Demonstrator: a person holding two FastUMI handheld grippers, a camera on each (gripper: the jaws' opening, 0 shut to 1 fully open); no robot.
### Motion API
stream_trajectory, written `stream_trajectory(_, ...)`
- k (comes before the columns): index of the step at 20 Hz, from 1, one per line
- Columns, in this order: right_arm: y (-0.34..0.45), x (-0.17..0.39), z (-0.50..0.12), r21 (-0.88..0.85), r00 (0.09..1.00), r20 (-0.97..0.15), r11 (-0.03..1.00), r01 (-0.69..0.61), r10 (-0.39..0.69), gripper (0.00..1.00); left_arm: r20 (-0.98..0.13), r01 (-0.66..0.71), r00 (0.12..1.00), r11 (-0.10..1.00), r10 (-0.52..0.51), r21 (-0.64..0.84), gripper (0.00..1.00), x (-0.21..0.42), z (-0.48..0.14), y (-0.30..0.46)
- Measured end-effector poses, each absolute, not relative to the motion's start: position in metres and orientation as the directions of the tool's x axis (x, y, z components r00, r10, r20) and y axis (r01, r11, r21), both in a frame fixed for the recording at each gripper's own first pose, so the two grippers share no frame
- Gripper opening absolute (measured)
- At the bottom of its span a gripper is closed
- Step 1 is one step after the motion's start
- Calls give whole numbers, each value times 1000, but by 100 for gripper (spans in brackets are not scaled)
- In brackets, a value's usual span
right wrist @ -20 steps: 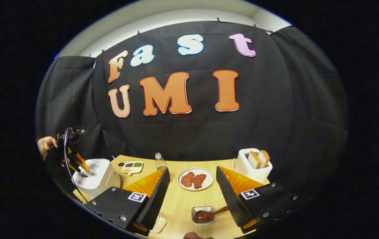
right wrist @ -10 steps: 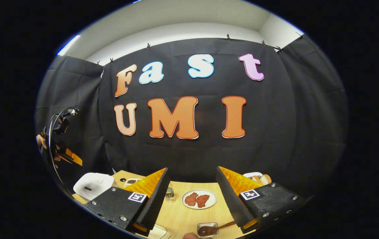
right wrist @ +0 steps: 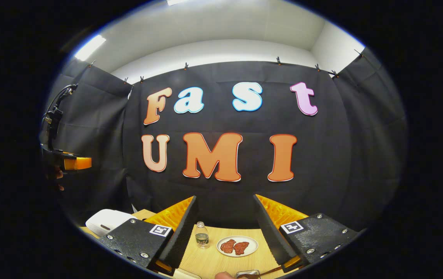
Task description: Close the left gripper, press the button to open the rice cooker; take a wooden spoon from the chopstick holder with the right hand, scoop a spoonful of rice and pour it into the rice cooker, then put the wooden spoon back into the chopstick holder.
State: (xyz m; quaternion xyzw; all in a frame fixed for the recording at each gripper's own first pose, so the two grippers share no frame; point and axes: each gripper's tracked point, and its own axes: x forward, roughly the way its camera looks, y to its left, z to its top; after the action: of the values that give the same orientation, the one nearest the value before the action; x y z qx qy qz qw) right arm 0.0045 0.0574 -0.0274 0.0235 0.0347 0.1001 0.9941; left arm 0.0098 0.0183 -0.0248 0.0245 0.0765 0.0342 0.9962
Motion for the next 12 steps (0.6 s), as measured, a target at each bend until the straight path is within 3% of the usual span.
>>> stream_trajectory(1, 63, 4, -24, 43, 977, -47, 977, -208, 210, 87, -108, -62, 992, 995, 70, 75, 96, 5, -19, 13)
stream_trajectory(2, 68, 3, -20, 30, 975, -26, 975, -218, 219, 87, -83, -50, 995, 995, 57, 88, 92, 0, -18, 5)
stream_trajectory(6, 86, -6, -13, 4, 970, 12, 971, -241, 241, 87, -87, -4, 996, 996, 11, 85, 96, -19, -32, -19)
stream_trajectory(7, 89, -10, -14, 5, 968, 13, 968, -249, 249, 96, -84, 5, 996, 997, 1, 75, 96, -22, -34, -23)
stream_trajectory(8, 89, -11, -14, 6, 968, 11, 968, -252, 252, 88, -79, 7, 997, 998, -3, 63, 96, -25, -34, -24)
stream_trajectory(12, 89, -9, -22, 17, 969, -10, 969, -246, 246, 89, -28, 5, 1000, 998, -3, 70, 96, -27, -33, -23)
